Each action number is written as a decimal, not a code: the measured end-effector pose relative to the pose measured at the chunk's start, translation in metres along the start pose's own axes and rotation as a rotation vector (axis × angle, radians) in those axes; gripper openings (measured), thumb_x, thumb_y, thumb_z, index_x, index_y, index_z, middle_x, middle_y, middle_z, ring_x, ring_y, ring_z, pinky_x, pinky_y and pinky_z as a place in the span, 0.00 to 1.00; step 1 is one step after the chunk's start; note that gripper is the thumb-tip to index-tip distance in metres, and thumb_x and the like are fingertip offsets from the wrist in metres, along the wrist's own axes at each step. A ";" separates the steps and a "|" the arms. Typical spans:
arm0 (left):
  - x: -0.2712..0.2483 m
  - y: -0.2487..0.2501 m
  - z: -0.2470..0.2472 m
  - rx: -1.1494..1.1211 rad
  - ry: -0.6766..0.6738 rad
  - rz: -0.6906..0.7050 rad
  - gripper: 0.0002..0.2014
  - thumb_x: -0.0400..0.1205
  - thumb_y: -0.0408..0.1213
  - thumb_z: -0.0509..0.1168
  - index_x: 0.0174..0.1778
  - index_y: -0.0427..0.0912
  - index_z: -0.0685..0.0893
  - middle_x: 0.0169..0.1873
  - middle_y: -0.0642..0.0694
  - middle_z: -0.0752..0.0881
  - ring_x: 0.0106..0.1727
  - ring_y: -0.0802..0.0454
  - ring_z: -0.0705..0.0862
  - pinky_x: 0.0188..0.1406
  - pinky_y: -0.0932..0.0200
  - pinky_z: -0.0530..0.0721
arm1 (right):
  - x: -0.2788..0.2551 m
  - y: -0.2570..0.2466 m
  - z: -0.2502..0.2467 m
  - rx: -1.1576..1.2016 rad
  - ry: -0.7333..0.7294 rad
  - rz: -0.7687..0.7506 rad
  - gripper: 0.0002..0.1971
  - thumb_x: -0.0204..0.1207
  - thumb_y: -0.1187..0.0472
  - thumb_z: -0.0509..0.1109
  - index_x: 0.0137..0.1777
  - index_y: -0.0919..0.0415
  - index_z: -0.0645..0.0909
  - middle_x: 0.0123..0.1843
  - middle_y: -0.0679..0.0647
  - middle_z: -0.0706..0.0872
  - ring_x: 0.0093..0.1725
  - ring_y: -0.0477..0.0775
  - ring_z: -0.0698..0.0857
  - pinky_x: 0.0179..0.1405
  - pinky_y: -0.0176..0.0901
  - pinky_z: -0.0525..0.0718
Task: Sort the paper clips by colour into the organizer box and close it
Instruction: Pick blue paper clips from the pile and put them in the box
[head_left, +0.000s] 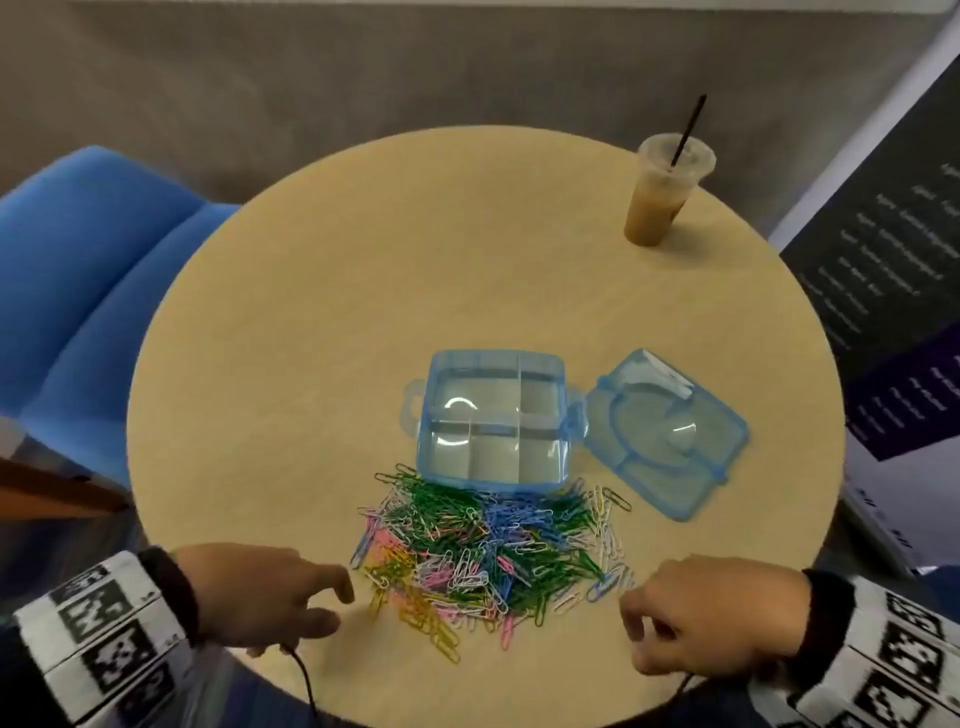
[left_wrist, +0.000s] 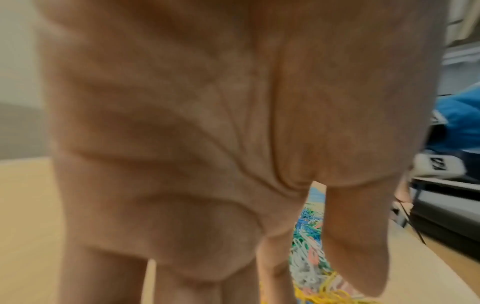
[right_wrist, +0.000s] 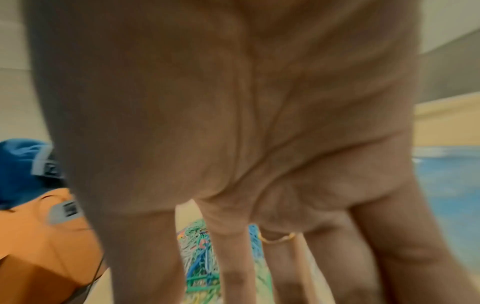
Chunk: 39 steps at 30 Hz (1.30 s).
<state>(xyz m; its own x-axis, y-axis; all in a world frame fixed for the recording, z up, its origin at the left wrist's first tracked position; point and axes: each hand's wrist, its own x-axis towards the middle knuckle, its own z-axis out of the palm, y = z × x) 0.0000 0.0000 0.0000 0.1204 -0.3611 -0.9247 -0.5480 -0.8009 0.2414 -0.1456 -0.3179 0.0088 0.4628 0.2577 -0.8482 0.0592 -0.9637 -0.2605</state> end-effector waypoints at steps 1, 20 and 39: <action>0.007 0.000 -0.001 -0.004 0.013 0.009 0.18 0.87 0.56 0.54 0.73 0.62 0.70 0.52 0.49 0.90 0.36 0.60 0.83 0.52 0.60 0.83 | 0.006 0.000 -0.001 -0.030 -0.002 0.014 0.18 0.79 0.40 0.62 0.62 0.49 0.79 0.60 0.55 0.84 0.59 0.60 0.82 0.51 0.47 0.76; 0.046 0.033 -0.002 0.195 0.919 0.201 0.10 0.85 0.58 0.53 0.49 0.59 0.75 0.41 0.61 0.83 0.39 0.63 0.80 0.42 0.54 0.81 | 0.052 -0.002 -0.006 -0.027 0.615 -0.044 0.13 0.81 0.42 0.64 0.51 0.50 0.79 0.40 0.45 0.83 0.38 0.44 0.79 0.43 0.47 0.79; 0.065 0.035 -0.019 0.148 1.130 0.168 0.09 0.84 0.43 0.65 0.60 0.53 0.81 0.62 0.55 0.79 0.46 0.54 0.82 0.46 0.55 0.80 | 0.083 -0.036 -0.007 -0.090 0.932 -0.048 0.15 0.80 0.52 0.69 0.66 0.50 0.82 0.62 0.46 0.87 0.58 0.47 0.86 0.54 0.43 0.84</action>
<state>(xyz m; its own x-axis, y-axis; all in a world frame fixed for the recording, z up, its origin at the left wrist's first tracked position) 0.0044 -0.0609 -0.0454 0.6691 -0.7394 -0.0745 -0.7098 -0.6656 0.2306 -0.1027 -0.2619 -0.0492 0.9778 0.1747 -0.1156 0.1469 -0.9653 -0.2159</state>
